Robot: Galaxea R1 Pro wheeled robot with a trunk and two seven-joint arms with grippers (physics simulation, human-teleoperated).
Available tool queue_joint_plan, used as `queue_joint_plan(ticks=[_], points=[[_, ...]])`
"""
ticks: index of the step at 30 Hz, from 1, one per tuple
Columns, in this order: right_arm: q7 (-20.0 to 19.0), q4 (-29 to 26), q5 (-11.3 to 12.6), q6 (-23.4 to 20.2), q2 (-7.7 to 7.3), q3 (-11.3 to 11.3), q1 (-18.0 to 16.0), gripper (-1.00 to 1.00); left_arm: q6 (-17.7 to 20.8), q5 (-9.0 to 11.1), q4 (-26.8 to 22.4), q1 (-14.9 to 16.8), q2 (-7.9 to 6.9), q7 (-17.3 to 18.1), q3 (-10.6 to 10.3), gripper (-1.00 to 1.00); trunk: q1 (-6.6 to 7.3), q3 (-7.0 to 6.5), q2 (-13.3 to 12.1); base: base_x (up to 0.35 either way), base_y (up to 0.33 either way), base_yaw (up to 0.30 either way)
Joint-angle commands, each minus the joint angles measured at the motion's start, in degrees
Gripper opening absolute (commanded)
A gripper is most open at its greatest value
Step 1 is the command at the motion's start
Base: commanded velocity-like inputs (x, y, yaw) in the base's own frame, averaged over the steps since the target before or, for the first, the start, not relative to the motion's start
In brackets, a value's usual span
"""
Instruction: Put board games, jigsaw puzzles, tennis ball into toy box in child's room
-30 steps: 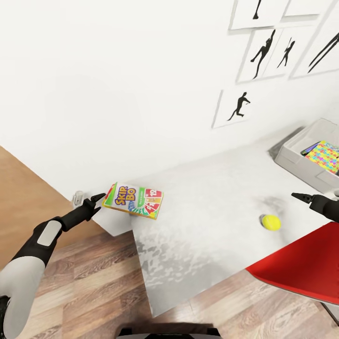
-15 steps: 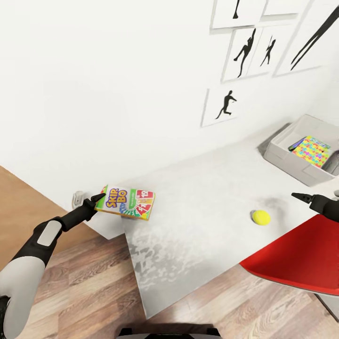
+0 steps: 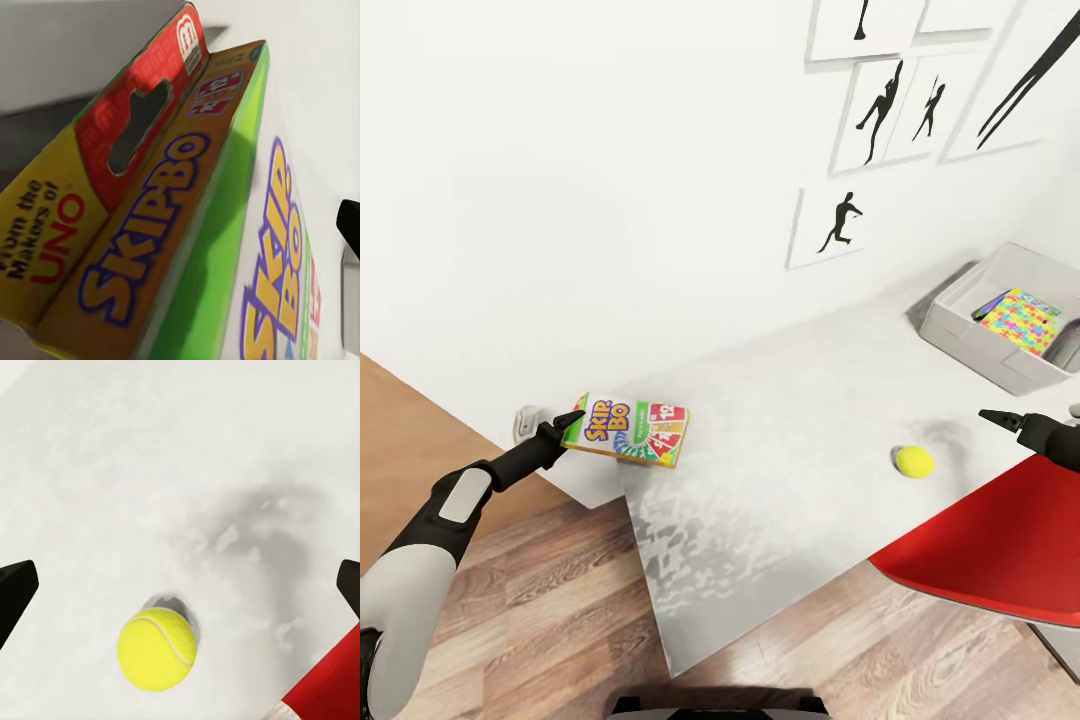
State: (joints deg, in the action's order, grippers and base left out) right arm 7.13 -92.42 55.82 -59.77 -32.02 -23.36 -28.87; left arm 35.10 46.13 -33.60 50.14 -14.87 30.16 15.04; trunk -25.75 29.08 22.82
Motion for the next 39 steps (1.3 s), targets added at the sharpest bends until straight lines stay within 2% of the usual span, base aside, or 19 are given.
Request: queue_joint_plan(ticks=[1,16,17,39], points=[[0.59,-0.04,0.61,-0.23,-0.01,-0.02,-0.05,1.0,0.41,0.17,0.02,0.05,0.01,0.08,0.16,1.0,-0.03,0.08,0.1,0.0,0.0,-0.003],[0.58,-0.04,0.61,-0.23,-0.01,-0.02,-0.06,1.0,0.41,0.18,0.02,0.05,0.02,0.08,0.12,1.0,-0.03,0.08,0.1,0.0,0.0,-0.001],[0.59,-0.04,0.61,-0.23,-0.02,-0.02,-0.05,1.0,0.41,0.18,0.02,0.05,0.02,0.08,0.09,-1.0,-0.03,0.08,0.1,0.0,0.0,0.0],[0.6,-0.04,0.61,-0.23,-0.06,0.15,-0.05,1.0,0.58,0.82,-0.05,0.03,0.07,0.94,-0.05,-1.0,-0.03,0.08,0.1,0.0,0.0,0.0]])
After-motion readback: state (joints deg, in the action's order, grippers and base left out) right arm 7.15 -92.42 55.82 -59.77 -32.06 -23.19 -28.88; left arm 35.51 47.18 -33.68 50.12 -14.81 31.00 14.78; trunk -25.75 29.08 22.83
